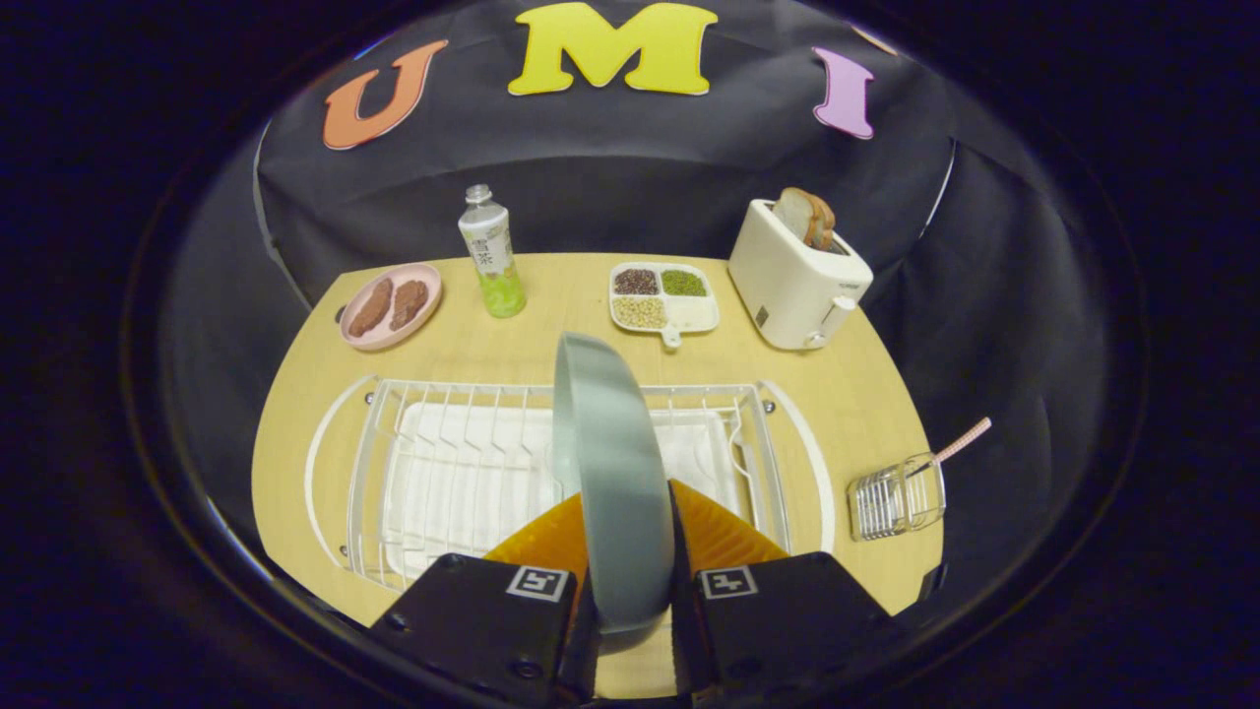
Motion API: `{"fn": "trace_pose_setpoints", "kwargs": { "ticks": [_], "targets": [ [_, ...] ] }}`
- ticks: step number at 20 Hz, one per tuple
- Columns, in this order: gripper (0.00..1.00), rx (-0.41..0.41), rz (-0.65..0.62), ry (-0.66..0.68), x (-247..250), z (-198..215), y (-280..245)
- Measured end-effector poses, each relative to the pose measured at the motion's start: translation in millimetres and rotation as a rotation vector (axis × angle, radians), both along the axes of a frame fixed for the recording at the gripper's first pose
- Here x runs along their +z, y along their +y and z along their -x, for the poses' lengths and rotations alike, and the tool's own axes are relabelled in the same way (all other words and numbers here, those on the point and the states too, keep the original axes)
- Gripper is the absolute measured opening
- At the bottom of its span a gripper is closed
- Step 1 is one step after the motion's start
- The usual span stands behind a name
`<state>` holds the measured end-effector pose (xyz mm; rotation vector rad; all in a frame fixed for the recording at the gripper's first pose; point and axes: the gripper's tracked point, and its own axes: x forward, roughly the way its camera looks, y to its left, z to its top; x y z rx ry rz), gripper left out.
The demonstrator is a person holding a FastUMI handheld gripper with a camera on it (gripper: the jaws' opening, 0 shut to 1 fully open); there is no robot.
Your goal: Take the plate from the dish rack, then take the spoon from the basket and place it into the plate.
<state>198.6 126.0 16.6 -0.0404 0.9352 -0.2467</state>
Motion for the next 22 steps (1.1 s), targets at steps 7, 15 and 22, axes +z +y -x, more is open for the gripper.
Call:
{"fn": "trace_pose_setpoints", "kwargs": {
  "ticks": [7, 15, 22],
  "targets": [
    [0.32, 0.019, -0.034, -0.072, 23.2, 21.0, -2.0],
    [0.32, 0.054, -0.327, -0.242, 40.2, 127.2, -6.3],
    [0.32, 0.061, -0.566, -0.274, -23.2, 226.6, -26.5]
  ]
}}
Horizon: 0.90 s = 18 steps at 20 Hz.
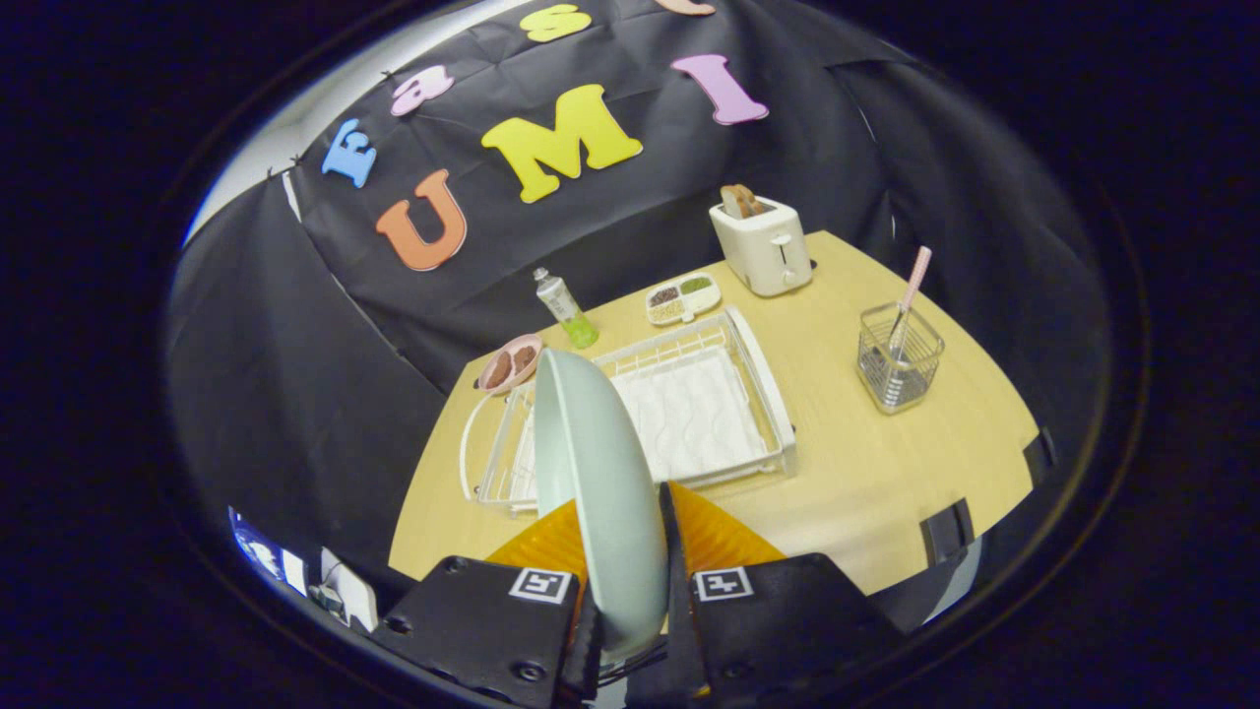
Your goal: Take the plate from the dish rack, then take the spoon from the basket and place it into the plate.
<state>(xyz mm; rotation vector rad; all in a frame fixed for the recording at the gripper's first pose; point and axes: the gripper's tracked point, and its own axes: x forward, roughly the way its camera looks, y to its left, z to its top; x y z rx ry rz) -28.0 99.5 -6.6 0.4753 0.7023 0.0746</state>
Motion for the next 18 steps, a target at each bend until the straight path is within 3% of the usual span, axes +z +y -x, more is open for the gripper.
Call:
{"fn": "trace_pose_setpoints", "kwargs": {
  "ticks": [4, 8, 13, 18],
  "targets": [
    [0.32, -0.05, -0.089, 0.08, -68.7, 32.5, -16.0],
    [0.32, -0.11, -0.243, 0.136, -110.8, 39.5, -17.5],
    [0.32, -0.168, -0.393, 0.175, -140.5, 43.2, -16.1],
    [0.34, -0.189, -0.44, 0.166, -148.7, 27.2, -7.0]
  ]
}}
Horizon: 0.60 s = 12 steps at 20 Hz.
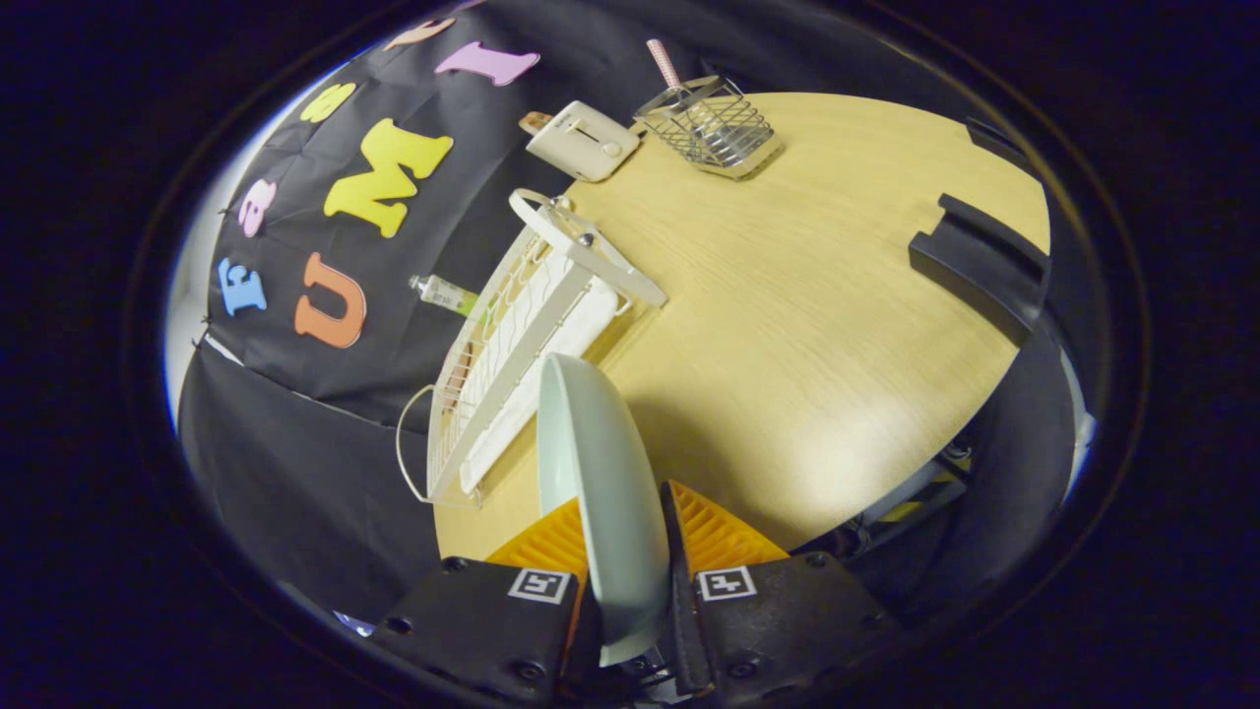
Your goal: Take the plate from the dish rack, then take the spoon from the basket and place it into the plate.
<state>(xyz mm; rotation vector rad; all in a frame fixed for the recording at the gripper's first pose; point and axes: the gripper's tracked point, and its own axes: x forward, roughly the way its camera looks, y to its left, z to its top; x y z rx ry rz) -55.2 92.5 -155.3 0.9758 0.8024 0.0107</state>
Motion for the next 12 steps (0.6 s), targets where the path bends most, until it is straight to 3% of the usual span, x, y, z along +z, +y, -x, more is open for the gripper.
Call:
{"fn": "trace_pose_setpoints", "kwargs": {
  "ticks": [2, 3, 6, 12],
  "targets": [
    [0.36, 0.002, -0.016, -0.01, -1.3, -9.7, 6.8],
    [0.45, 0.003, -0.024, -0.012, 1.1, -11.0, 8.0],
    [0.53, -0.005, -0.012, -0.026, 3.9, -12.8, 3.1],
    [0.63, -0.083, -0.012, -0.063, 13.4, -15.2, -25.0]
  ]
}}
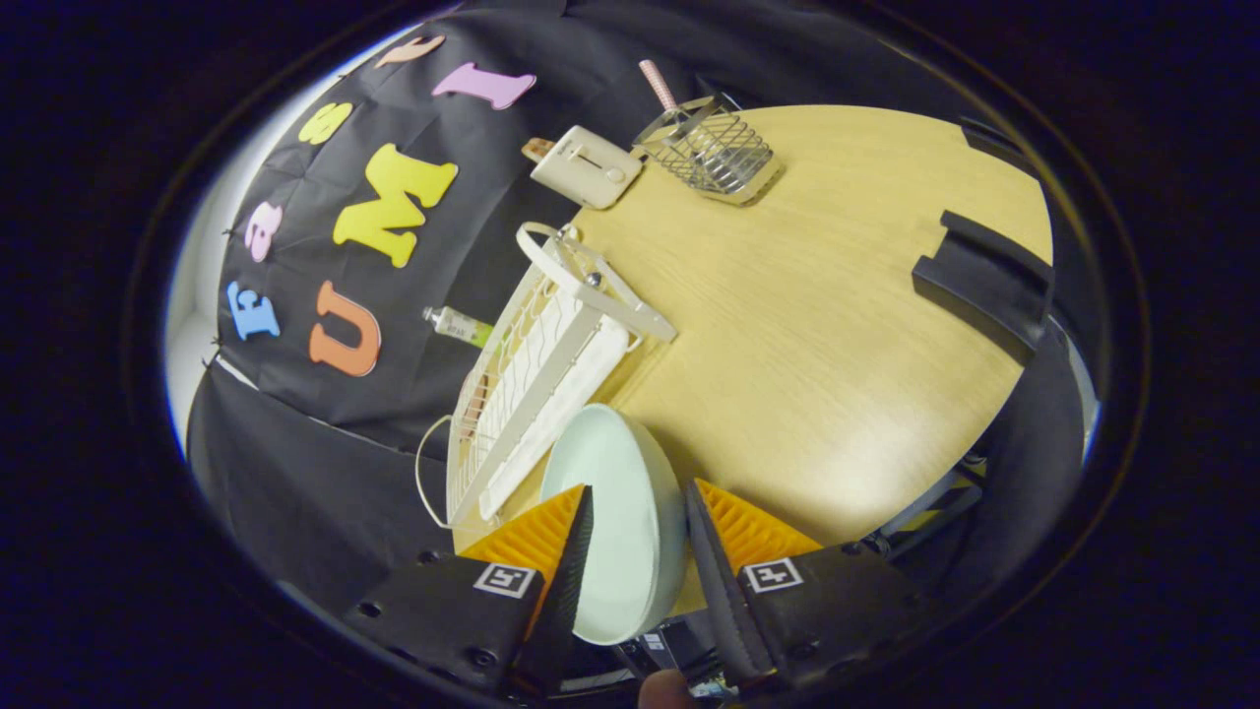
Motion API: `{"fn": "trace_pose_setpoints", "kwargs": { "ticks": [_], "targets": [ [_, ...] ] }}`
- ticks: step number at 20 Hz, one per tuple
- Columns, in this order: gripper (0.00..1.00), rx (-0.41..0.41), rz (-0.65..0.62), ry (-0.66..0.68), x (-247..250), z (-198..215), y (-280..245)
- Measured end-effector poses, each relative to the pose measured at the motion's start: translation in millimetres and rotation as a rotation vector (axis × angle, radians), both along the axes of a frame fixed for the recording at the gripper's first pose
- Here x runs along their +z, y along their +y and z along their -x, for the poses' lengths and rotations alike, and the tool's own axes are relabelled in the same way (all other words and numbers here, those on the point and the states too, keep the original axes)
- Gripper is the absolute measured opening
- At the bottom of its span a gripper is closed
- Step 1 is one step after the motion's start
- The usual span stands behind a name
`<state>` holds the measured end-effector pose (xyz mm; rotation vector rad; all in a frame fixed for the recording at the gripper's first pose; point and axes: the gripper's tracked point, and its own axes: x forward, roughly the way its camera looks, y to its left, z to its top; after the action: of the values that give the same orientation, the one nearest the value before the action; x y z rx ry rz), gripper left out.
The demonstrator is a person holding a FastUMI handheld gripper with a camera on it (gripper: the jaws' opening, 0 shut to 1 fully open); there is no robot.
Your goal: Take the plate from the dish rack, then take the spoon from the basket and place it into the plate.
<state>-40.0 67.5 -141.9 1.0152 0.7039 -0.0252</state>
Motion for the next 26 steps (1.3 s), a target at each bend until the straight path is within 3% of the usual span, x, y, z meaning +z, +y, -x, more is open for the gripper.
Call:
{"fn": "trace_pose_setpoints", "kwargs": {
  "ticks": [3, 11, 15, 19, 22, 26],
  "targets": [
    [0.64, -0.032, 0.082, -0.07, 11.0, -1.4, -19.1],
    [0.68, -0.122, 0.453, -0.319, 84.8, 19.4, -79.7],
    [0.68, -0.126, 0.608, -0.425, 111.9, 31.8, -108.9],
    [0.81, -0.138, 0.807, -0.473, 120.2, 30.0, -158.0],
    [0.82, -0.167, 0.944, -0.466, 121.7, 20.5, -199.1],
    [0.82, -0.149, 1.0, -0.435, 132.0, -8.4, -235.5]
  ]
}}
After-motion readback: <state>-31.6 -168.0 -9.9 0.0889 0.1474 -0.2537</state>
